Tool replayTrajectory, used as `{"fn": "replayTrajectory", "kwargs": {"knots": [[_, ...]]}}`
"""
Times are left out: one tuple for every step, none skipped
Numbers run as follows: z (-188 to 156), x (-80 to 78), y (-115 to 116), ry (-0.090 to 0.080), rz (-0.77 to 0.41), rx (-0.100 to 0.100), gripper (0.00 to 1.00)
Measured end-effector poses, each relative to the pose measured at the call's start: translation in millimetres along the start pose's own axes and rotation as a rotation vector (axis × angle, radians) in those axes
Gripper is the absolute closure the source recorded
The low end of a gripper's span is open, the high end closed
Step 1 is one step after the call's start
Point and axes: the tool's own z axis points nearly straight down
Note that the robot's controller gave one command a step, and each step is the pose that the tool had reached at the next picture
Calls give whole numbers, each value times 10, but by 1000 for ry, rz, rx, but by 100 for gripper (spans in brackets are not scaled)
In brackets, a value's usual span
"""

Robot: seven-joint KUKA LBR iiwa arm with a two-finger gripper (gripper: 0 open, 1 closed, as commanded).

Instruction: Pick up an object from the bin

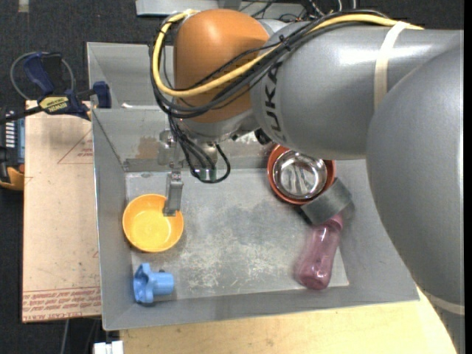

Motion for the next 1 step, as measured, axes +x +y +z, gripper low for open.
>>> {"fn": "replayTrajectory", "kwargs": {"knots": [[0, 0, 0, 0, 0, 0, 0]]}}
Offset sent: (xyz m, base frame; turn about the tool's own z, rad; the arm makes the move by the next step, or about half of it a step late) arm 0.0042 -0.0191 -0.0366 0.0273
